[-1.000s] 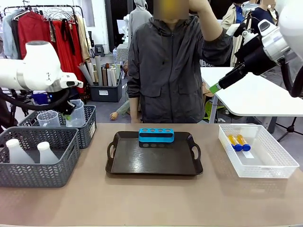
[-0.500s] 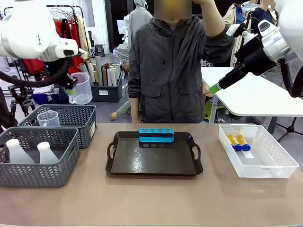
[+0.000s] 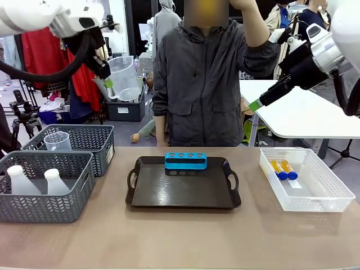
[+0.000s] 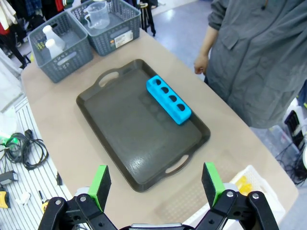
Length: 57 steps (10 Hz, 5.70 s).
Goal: Prepare the laboratory tools.
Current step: Pick up one Large Measuring Cup and place it on the Handle tray.
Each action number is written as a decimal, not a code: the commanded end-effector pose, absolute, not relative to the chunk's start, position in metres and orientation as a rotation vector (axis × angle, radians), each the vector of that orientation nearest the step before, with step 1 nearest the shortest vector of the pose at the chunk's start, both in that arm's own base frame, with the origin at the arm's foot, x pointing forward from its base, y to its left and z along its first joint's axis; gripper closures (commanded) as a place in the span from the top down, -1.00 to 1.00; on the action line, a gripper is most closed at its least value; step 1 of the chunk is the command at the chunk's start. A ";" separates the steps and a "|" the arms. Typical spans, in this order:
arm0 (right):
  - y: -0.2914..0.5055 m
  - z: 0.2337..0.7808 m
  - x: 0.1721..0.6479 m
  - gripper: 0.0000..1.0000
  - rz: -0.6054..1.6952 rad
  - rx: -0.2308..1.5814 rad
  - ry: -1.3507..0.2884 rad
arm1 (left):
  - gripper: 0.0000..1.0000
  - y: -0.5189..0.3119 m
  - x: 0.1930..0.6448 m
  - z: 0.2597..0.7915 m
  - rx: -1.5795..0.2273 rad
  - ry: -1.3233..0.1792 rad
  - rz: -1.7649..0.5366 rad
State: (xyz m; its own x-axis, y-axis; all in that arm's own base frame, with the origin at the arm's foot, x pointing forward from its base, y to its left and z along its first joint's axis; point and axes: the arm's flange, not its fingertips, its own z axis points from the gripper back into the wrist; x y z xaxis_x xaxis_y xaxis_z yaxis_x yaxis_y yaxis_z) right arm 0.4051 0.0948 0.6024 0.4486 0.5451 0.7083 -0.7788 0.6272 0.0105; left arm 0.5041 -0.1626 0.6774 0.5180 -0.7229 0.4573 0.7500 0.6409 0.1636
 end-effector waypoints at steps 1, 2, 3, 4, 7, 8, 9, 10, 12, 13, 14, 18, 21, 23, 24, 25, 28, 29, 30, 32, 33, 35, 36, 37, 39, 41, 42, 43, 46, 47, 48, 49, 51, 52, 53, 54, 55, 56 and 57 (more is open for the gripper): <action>0.095 0.603 0.406 1.00 0.840 0.388 -0.739 | -1.00 -0.173 0.502 0.682 -0.112 -0.491 -1.027; 0.095 0.603 0.406 1.00 0.840 0.388 -0.739 | -1.00 -0.186 0.499 0.683 -0.135 -0.482 -1.073; 0.095 0.603 0.406 1.00 0.840 0.388 -0.739 | -1.00 -0.187 0.501 0.682 -0.178 -0.460 -1.091; 0.095 0.603 0.406 1.00 0.840 0.388 -0.739 | -1.00 -0.188 0.493 0.683 -0.098 -0.500 -1.016; 0.095 0.603 0.406 1.00 0.840 0.388 -0.739 | -1.00 -0.194 0.495 0.680 -0.124 -0.482 -1.050; 0.095 0.603 0.406 1.00 0.840 0.388 -0.739 | -1.00 -0.199 0.497 0.654 -0.135 -0.444 -1.053; 0.095 0.603 0.406 1.00 0.840 0.388 -0.739 | -1.00 -0.210 0.497 0.638 -0.129 -0.438 -1.077; 0.095 0.603 0.406 1.00 0.840 0.388 -0.739 | -1.00 -0.222 0.497 0.630 -0.119 -0.438 -1.106; 0.095 0.603 0.406 1.00 0.840 0.388 -0.739 | -1.00 -0.243 0.497 0.611 -0.115 -0.393 -1.157; 0.095 0.603 0.406 1.00 0.840 0.388 -0.739 | -1.00 -0.257 0.498 0.596 -0.123 -0.375 -1.178; 0.095 0.603 0.406 1.00 0.840 0.388 -0.739 | -1.00 -0.266 0.497 0.583 -0.142 -0.348 -1.199; 0.095 0.603 0.406 1.00 0.840 0.388 -0.739 | -1.00 -0.296 0.485 0.545 -0.221 -0.253 -1.256; 0.095 0.603 0.406 1.00 0.840 0.388 -0.739 | -1.00 -0.289 0.488 0.554 -0.207 -0.274 -1.247; 0.095 0.603 0.406 1.00 0.840 0.388 -0.739 | -1.00 -0.280 0.490 0.562 -0.192 -0.293 -1.225; 0.095 0.603 0.406 1.00 0.840 0.388 -0.739 | -1.00 -0.278 0.492 0.563 -0.189 -0.296 -1.219; 0.095 0.603 0.406 1.00 0.840 0.388 -0.739 | -1.00 -0.276 0.492 0.564 -0.191 -0.299 -1.214; 0.095 0.603 0.406 1.00 0.840 0.388 -0.739 | -1.00 -0.280 0.494 0.564 -0.179 -0.290 -1.200; 0.095 0.603 0.406 1.00 0.840 0.388 -0.739 | -1.00 -0.280 0.494 0.564 -0.179 -0.290 -1.200; 0.095 0.603 0.406 1.00 0.840 0.388 -0.739 | -1.00 -0.280 0.494 0.564 -0.179 -0.290 -1.200; 0.095 0.603 0.406 1.00 0.840 0.388 -0.739 | -1.00 -0.280 0.494 0.564 -0.179 -0.290 -1.200; 0.095 0.603 0.406 1.00 0.840 0.388 -0.739 | -1.00 -0.280 0.494 0.564 -0.179 -0.290 -1.200; 0.095 0.603 0.406 1.00 0.840 0.388 -0.739 | -1.00 -0.300 0.490 0.562 -0.166 -0.275 -1.272; 0.095 0.603 0.406 1.00 0.840 0.388 -0.739 | -1.00 -0.318 0.489 0.563 -0.154 -0.274 -1.317; 0.095 0.603 0.406 1.00 0.840 0.388 -0.739 | -1.00 -0.330 0.484 0.566 -0.154 -0.272 -1.354; 0.095 0.603 0.406 1.00 0.840 0.388 -0.739 | -1.00 -0.364 0.480 0.554 -0.122 -0.271 -1.438; 0.095 0.603 0.406 1.00 0.840 0.388 -0.739 | -1.00 -0.385 0.484 0.531 -0.093 -0.245 -1.513; 0.095 0.603 0.406 1.00 0.840 0.388 -0.739 | -1.00 -0.397 0.485 0.518 -0.086 -0.246 -1.552; 0.095 0.603 0.406 1.00 0.840 0.388 -0.739 | -1.00 -0.407 0.489 0.504 -0.073 -0.246 -1.586; 0.095 0.603 0.406 1.00 0.840 0.388 -0.739 | -1.00 -0.424 0.498 0.458 -0.023 -0.233 -1.674; 0.095 0.603 0.406 1.00 0.840 0.388 -0.739 | -1.00 -0.430 0.504 0.443 -0.018 -0.217 -1.691; 0.095 0.603 0.406 1.00 0.840 0.388 -0.739 | -1.00 -0.435 0.508 0.431 -0.025 -0.205 -1.709; 0.095 0.603 0.406 1.00 0.840 0.388 -0.739 | -1.00 -0.436 0.510 0.422 -0.028 -0.200 -1.724; 0.095 0.603 0.406 1.00 0.840 0.388 -0.739 | -1.00 -0.439 0.514 0.406 -0.053 -0.183 -1.724; 0.095 0.603 0.406 1.00 0.840 0.388 -0.739 | -1.00 -0.438 0.516 0.400 -0.057 -0.177 -1.718; 0.095 0.603 0.406 1.00 0.840 0.388 -0.739 | -1.00 -0.436 0.516 0.398 -0.064 -0.169 -1.714; 0.095 0.603 0.406 1.00 0.840 0.388 -0.739 | -1.00 -0.435 0.517 0.395 -0.067 -0.167 -1.709; 0.095 0.603 0.406 1.00 0.840 0.388 -0.739 | -0.82 -0.435 0.519 0.392 -0.071 -0.166 -1.704; 0.095 0.603 0.406 1.00 0.840 0.388 -0.739 | -0.48 -0.433 0.520 0.389 -0.074 -0.163 -1.704; 0.095 0.603 0.406 1.00 0.840 0.388 -0.739 | -0.10 -0.432 0.519 0.390 -0.074 -0.162 -1.702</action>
